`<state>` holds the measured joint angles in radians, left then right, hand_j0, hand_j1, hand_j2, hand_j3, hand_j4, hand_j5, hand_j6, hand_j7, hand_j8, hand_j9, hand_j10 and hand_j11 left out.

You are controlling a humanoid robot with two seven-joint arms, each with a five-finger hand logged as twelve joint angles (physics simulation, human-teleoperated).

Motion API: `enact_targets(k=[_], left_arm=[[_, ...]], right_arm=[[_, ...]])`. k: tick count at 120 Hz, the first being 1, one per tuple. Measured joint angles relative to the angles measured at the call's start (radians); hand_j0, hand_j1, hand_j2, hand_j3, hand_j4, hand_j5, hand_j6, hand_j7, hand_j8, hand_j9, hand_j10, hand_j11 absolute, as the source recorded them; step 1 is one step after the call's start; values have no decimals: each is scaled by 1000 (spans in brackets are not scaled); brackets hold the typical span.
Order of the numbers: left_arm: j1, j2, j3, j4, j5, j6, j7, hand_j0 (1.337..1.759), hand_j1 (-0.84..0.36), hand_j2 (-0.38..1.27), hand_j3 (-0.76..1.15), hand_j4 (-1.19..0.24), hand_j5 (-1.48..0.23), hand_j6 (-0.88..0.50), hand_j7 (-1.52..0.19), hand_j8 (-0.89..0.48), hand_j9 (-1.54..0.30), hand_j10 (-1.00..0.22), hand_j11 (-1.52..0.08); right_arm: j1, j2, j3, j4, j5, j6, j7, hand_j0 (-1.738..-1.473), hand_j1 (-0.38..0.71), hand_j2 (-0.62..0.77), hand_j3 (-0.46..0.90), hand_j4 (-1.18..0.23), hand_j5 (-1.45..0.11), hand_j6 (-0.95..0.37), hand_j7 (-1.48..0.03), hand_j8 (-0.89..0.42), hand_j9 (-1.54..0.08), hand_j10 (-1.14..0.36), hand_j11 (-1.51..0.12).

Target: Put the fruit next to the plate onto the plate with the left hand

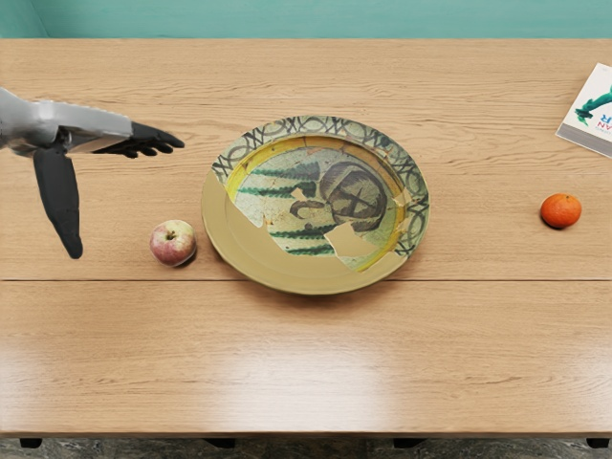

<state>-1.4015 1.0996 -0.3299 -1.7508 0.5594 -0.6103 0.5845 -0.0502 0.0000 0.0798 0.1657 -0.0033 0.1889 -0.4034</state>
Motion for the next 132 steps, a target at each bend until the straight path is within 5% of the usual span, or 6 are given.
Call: enact_targets(k=[23, 53, 67, 132], left_arm=[[104, -114, 4, -1, 182, 148, 22, 1658, 318, 6, 0, -33, -36, -34, -35, -34, -35, -32, -35], [210, -139, 5, 0, 321, 391, 26, 1658, 314, 8, 0, -37, -40, -38, -40, -38, -40, -36, -39], [293, -172, 7, 3, 372, 439, 26, 1658, 294, 11, 0, -54, -62, -55, -62, -55, -62, -53, -62], [447, -254, 7, 1, 559, 595, 26, 1658, 263, 18, 0, -80, -97, -82, -97, -81, -96, -79, -96]], right_arm=[[2, 0, 0, 0, 0, 0, 0, -1658, -349, 0, 0, 0, 0, 0, 0, 0, 0, 0, 0], [2, 0, 0, 0, 0, 1, 0, -1658, -349, 0, 0, 0, 0, 0, 0, 0, 0, 0, 0], [2, 0, 0, 0, 0, 1, 0, -1658, -349, 0, 0, 0, 0, 0, 0, 0, 0, 0, 0], [-2, 0, 0, 0, 0, 1, 0, -1658, -349, 0, 0, 0, 0, 0, 0, 0, 0, 0, 0]])
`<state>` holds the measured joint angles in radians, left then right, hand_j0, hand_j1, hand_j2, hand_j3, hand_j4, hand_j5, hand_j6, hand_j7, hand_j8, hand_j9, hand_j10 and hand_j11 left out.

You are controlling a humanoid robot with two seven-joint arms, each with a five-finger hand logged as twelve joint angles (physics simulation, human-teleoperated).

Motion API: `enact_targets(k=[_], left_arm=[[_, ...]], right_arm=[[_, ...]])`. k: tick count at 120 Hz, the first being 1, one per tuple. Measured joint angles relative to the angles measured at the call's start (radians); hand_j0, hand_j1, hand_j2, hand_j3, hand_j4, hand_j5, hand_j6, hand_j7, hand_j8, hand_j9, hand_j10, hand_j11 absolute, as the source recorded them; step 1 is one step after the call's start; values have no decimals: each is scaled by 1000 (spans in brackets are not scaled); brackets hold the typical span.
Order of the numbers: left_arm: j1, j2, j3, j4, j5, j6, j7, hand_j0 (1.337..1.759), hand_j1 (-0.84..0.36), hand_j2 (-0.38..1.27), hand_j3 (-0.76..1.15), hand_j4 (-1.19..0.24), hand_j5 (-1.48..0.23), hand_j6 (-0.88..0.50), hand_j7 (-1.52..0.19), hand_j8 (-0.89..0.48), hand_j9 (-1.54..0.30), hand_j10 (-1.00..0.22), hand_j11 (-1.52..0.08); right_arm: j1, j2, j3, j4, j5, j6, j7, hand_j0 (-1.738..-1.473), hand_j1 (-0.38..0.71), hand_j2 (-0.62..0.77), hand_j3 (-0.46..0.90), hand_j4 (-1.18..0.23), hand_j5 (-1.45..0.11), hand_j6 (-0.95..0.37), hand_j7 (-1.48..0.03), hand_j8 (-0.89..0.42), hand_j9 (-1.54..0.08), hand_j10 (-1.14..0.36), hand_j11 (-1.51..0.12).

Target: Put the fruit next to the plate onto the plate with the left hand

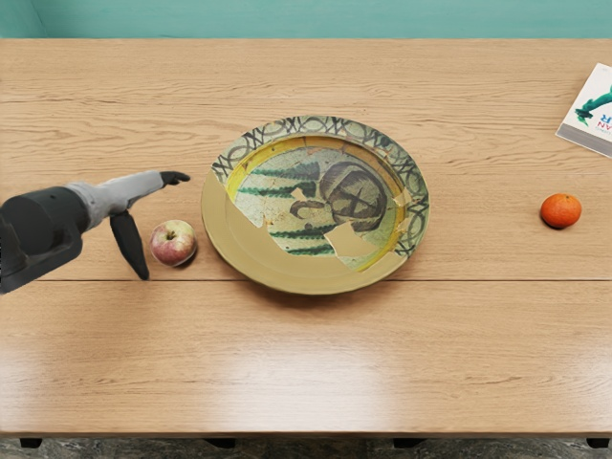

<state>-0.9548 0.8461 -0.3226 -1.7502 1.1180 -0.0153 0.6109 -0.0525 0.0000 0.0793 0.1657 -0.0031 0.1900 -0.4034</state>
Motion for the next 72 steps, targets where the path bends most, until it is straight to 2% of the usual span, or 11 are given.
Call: enact_targets(k=[37, 72], left_arm=[[63, -20, 1, 0, 84, 89, 0, 1658, 222, 25, 0, -113, -141, -115, -141, -115, -140, -113, -140], [99, -56, 0, 0, 113, 110, 0, 1658, 199, 29, 0, -133, -166, -135, -166, -134, -166, -132, -166]], right_arm=[[-1, 0, 0, 0, 0, 0, 0, -1658, -349, 0, 0, 0, 0, 0, 0, 0, 0, 0, 0], [-1, 0, 0, 0, 0, 0, 0, -1658, -349, 0, 0, 0, 0, 0, 0, 0, 0, 0, 0]])
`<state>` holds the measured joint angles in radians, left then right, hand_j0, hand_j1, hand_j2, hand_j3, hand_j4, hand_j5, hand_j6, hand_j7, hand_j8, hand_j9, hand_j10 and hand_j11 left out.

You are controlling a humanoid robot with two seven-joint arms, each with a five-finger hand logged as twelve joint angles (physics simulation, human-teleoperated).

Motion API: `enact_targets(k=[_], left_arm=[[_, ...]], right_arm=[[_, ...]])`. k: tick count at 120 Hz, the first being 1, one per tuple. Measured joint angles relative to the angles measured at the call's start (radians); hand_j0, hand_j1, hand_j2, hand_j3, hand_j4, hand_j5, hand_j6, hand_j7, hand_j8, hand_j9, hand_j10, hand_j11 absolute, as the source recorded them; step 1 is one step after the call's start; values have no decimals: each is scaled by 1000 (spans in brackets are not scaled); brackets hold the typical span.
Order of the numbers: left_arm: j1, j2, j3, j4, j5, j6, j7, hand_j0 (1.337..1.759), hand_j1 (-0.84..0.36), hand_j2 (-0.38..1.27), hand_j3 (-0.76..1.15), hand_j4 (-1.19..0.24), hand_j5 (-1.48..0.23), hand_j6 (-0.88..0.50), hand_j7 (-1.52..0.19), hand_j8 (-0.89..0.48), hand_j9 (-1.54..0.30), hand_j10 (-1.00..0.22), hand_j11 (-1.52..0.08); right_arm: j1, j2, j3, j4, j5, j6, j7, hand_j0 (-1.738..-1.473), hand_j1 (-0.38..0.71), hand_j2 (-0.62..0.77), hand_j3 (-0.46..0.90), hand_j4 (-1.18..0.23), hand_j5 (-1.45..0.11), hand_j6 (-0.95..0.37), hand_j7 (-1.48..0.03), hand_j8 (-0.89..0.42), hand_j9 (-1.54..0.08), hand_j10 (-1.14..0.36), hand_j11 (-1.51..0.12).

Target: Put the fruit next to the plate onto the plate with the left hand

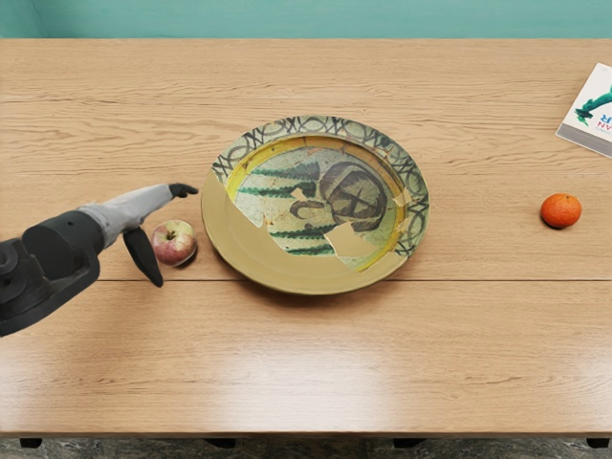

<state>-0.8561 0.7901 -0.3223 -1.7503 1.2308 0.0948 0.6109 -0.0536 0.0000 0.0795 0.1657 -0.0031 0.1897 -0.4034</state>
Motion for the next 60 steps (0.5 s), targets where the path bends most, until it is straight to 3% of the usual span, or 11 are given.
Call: enact_targets(k=[60], left_arm=[[24, -37, -1, 21, 0, 53, 0, 1658, 185, 31, 0, -144, -181, -145, -181, -145, -181, -143, -181]], right_arm=[[0, 0, 0, 0, 0, 0, 0, -1658, -349, 0, 0, 0, 0, 0, 0, 0, 0, 0, 0]])
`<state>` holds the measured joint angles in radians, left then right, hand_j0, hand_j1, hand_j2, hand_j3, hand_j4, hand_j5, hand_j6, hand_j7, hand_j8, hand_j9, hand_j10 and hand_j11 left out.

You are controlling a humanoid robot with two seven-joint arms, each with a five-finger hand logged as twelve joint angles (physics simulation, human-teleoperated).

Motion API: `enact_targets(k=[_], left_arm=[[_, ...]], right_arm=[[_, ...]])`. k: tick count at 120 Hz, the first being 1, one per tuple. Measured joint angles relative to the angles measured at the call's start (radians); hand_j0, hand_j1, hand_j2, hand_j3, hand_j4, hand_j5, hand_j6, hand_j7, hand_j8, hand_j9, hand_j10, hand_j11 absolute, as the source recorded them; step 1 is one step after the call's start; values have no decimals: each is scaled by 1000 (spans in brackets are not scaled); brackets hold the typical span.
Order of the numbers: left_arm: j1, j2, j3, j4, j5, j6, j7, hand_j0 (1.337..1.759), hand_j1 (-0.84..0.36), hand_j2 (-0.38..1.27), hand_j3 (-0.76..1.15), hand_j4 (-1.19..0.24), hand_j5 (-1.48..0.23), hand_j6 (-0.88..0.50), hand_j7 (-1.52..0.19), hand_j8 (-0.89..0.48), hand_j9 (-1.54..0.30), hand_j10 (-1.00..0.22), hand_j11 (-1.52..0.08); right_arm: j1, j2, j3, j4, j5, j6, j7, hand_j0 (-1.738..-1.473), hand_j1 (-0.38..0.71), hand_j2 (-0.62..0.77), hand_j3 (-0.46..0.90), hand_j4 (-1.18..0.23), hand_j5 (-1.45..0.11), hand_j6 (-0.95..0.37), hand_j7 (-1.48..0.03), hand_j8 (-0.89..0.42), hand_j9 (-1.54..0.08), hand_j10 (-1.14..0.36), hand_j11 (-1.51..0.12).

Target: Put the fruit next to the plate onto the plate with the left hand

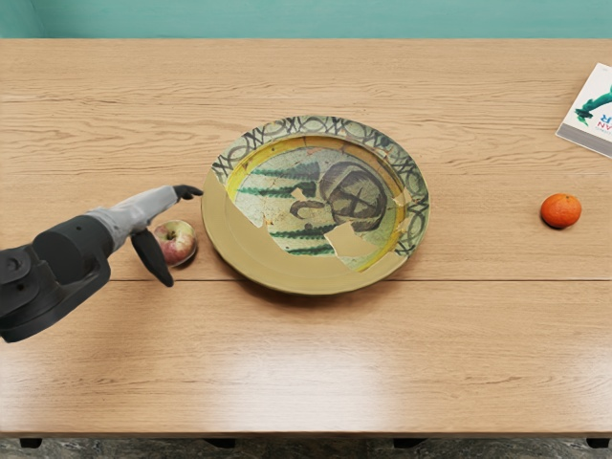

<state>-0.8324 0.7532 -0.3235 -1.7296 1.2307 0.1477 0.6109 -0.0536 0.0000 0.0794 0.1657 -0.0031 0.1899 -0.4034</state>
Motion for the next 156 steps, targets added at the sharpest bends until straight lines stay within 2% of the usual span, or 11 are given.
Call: enact_targets(k=[34, 44, 71, 156], left_arm=[[19, -10, 1, 13, -1, 14, 0, 1658, 163, 35, 0, -154, -198, -163, -205, -163, -204, -161, -204], [19, -12, 2, 16, 0, 17, 1, 1658, 142, 38, 0, -111, -301, -181, -227, -180, -227, -178, -227], [22, -11, 3, 30, 0, 16, 0, 1658, 113, 43, 0, -181, -284, -205, -259, -205, -259, -203, -259], [33, -35, 4, 82, 6, 18, 0, 1658, -36, 69, 0, -326, -422, -328, -421, -328, -420, -327, -420]], right_arm=[[0, 0, 0, 0, 0, 0, 0, -1658, -349, 0, 0, 0, 0, 0, 0, 0, 0, 0, 0], [0, 0, 0, 0, 0, 0, 0, -1658, -349, 0, 0, 0, 0, 0, 0, 0, 0, 0, 0], [0, 0, 0, 0, 0, -1, 0, -1658, -349, 0, 0, 0, 0, 0, 0, 0, 0, 0, 0], [0, 0, 0, 0, 0, 0, 0, -1658, -349, 0, 0, 0, 0, 0, 0, 0, 0, 0, 0]])
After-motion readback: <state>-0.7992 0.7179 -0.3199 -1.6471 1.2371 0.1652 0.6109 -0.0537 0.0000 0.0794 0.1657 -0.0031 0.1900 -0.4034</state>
